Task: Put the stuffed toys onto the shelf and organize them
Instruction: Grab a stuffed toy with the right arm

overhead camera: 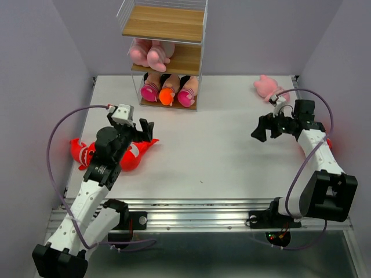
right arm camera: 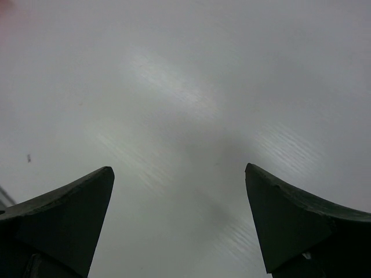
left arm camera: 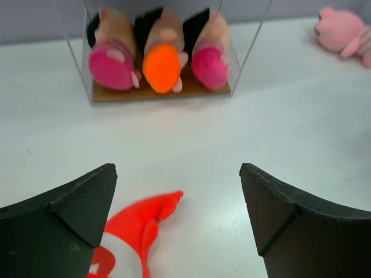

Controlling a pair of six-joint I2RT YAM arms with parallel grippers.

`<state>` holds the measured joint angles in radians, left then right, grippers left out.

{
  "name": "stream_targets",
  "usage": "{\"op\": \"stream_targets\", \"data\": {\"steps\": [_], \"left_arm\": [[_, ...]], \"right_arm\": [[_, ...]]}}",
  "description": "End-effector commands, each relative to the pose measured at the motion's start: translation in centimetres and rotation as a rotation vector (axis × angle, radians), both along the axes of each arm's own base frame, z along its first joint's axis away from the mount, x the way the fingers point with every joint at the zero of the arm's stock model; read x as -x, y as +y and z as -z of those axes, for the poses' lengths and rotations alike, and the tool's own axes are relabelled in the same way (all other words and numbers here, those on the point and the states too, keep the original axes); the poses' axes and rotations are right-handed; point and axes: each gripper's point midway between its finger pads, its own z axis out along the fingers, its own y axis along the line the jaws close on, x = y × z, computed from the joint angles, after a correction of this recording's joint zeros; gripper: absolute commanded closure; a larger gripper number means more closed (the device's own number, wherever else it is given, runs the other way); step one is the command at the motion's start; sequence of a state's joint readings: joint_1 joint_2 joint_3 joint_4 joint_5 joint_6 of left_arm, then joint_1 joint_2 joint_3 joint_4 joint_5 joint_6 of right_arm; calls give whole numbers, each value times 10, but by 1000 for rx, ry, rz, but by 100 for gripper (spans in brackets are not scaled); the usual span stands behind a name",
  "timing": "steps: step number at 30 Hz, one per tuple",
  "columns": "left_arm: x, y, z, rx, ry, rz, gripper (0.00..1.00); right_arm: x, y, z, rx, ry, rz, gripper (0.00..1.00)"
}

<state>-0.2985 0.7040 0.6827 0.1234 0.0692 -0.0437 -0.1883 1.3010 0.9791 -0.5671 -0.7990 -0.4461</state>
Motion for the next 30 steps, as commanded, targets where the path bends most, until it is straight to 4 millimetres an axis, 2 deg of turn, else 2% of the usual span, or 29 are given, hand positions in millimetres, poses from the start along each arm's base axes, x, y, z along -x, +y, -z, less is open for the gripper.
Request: {"op": "stream_targets", "data": {"steps": [1,3,4,6,7,8,9,10,11,12,13,14,15,18,19,21,22,25,26,30], "left_arm": [[6,-8,18,8,53,53,1],[10,-12,18,22,60,80,1],[12,-13,19,25,66,84,1],[14,-11,22,22,73,78,1],[13,-9,22,9,71,71,1],[13,-7,23,1,74,61,1],[12,-4,24,-7,78,43,1],[11,-3,25,-12,86,33,1],[11,-2,26,-15,90,29,1],[11,-2,26,-15,91,29,1],[10,-2,26,-13,95,29,1],[10,-3,27,-15,96,32,1],[10,-2,27,-13,97,29,1],[9,-1,28,-20,99,20,1],[8,0,29,-21,104,18,1],[7,0,32,-25,112,15,1],[7,0,33,-29,114,14,1],[4,0,37,-35,128,9,1],[3,0,40,-38,138,8,1],[0,0,43,-42,150,5,1]], "right_arm": [[-81,-66,-47,183,-154,359,0],[-105,-87,-53,210,-164,480,0],[-124,-94,-53,212,-160,514,0],[-144,-104,-53,225,-162,552,0],[-154,-107,-50,238,-162,544,0],[-166,-109,-29,252,-125,524,0],[-179,-113,-40,285,-163,494,0],[-189,-111,-19,333,-149,400,0],[-195,-110,-16,357,-157,345,0],[-203,-108,-26,366,-177,297,0],[-211,-111,-25,387,-185,281,0],[-221,-115,-11,414,-175,264,0],[-235,-123,-25,443,-213,286,0],[-258,-136,-22,486,-231,313,0],[-271,-143,-18,505,-235,332,0],[-283,-148,-10,547,-244,353,0],[-287,-153,2,565,-232,359,0],[-296,-167,21,605,-217,416,0],[-301,-170,37,613,-195,423,0],[-309,-181,70,643,-159,463,1]]}}
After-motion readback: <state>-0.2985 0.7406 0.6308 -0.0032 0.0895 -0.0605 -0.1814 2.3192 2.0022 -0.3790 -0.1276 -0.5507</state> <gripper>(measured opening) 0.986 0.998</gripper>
